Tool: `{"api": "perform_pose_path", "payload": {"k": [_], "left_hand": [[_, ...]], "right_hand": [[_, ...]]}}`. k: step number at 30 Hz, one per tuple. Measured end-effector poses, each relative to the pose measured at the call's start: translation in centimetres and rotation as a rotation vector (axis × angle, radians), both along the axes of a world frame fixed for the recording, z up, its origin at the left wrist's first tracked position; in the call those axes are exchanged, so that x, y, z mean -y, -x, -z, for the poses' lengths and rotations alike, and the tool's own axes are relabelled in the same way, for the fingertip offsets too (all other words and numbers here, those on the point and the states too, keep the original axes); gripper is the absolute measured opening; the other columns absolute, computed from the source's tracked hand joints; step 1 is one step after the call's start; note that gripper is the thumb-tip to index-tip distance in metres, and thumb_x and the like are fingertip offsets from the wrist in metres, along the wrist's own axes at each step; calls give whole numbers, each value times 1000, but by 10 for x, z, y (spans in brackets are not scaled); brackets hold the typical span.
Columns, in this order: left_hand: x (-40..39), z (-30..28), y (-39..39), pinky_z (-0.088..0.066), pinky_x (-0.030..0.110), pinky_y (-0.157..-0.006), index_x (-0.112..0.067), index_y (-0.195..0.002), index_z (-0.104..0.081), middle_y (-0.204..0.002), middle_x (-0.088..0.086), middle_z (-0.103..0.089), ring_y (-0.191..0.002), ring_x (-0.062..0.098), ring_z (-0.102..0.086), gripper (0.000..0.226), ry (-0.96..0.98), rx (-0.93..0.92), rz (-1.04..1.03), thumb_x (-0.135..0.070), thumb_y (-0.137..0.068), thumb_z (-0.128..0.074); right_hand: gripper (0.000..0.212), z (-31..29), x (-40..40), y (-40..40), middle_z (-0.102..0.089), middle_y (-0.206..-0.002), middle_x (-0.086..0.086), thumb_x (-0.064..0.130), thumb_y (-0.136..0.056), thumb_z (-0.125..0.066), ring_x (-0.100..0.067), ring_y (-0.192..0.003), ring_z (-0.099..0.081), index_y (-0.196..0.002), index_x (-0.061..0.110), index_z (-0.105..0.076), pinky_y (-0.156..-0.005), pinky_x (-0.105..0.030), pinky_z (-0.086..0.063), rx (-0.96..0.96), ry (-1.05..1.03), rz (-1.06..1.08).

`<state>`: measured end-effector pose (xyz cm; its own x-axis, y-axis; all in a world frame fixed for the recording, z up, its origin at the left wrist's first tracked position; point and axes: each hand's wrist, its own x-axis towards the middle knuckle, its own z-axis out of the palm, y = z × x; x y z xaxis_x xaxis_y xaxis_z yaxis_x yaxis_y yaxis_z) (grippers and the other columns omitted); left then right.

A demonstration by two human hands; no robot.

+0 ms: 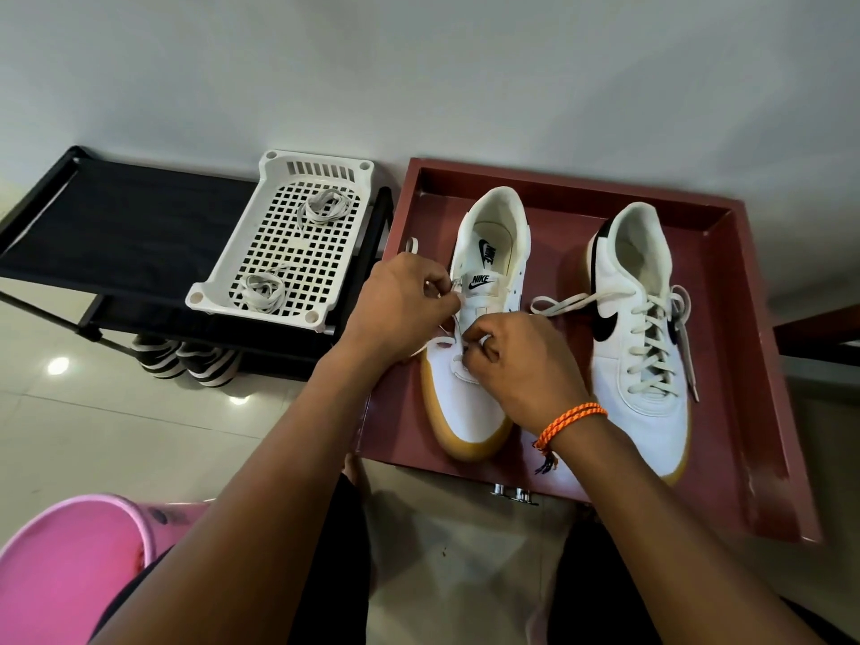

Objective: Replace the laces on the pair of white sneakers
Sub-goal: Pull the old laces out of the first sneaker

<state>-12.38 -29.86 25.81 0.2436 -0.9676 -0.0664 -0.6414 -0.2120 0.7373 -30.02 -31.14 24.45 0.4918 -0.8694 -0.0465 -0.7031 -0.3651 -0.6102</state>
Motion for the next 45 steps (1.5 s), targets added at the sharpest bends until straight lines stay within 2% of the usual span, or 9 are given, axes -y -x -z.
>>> {"api": "perform_pose_path", "payload": {"k": [4, 8, 13, 17, 20, 23, 27, 38, 45], "left_hand": [[0, 0, 0, -60, 50, -64, -9, -73, -69, -67, 10, -70, -63, 29, -70, 23, 2, 25, 25, -19, -92, -77], [-1, 1, -2, -62, 49, -64, -4, -77, -69, -68, 9, -72, -57, 20, -74, 23, -9, 5, 28, -17, -96, -75], [-2, -1, -1, -65, 47, -63, -4, -79, -69, -72, 9, -75, -59, 14, -76, 20, -30, -59, 49, -11, -97, -72], [-4, -4, 4, -62, 33, -61, -4, -82, -70, -69, 3, -77, -56, 9, -75, 16, -33, -87, 91, -9, -98, -70], [-4, -6, 2, -64, 39, -66, -8, -82, -67, -69, 0, -77, -57, 13, -75, 20, -52, -85, 101, -19, -99, -72], [-5, -7, 0, -66, 53, -67, -5, -87, -66, -71, 5, -78, -60, 26, -77, 19, -109, -179, 99, -18, -100, -71], [-5, -8, 0, -65, 56, -68, -2, -92, -65, -72, 9, -78, -62, 32, -77, 15, -138, -232, 100, -13, -101, -68], [-3, -5, -3, -61, 53, -71, -5, -91, -66, -74, 14, -71, -67, 31, -72, 18, -102, -73, 107, -20, -99, -69], [-3, -9, -1, -54, 21, -52, -1, -90, -62, -62, 8, -71, -50, 15, -71, 17, -157, -168, 91, -11, -103, -66]], "right_hand": [[16, -4, 5, 6, -58, -48, 6, 14, -87, -74, -7, -36, -47, -71, 18, -76, -46, -22, -39, 236, -326, 100], [26, -17, 7, 8, -58, -59, -28, -4, -87, -61, -14, -30, -34, -63, 2, -69, -38, -19, -26, 508, -585, 226], [36, -29, 12, 13, -44, -46, -14, 5, -89, -48, -13, -31, -20, -53, 2, -52, -37, -18, -19, 641, -844, 382], [64, -21, 5, 6, -40, -41, -2, 43, -92, -66, -17, -39, -40, -42, 11, -41, -44, -31, -32, 115, -191, 351], [38, -11, -1, 5, -52, -68, 3, 41, -92, -68, -20, -65, -53, -64, 17, -57, -54, -33, -39, -23, 239, 191], [7, -12, 2, 6, -57, -116, 1, 29, -92, -69, -20, -106, -50, -91, 23, -73, -81, -38, -46, -19, 377, 24], [7, -7, -3, 4, -29, -170, 9, 27, -88, -69, -27, -154, -24, -86, 32, -74, -107, -45, -25, -137, 322, -88], [12, -16, 13, 14, -49, -144, 20, 36, -70, -73, -20, -131, -34, -64, 28, -68, -92, -34, -16, -60, 351, -3], [7, -30, 22, 30, -54, -124, 14, 33, -78, -68, -22, -118, -44, -81, 31, -74, -90, -36, -23, 49, 380, 124]]}}
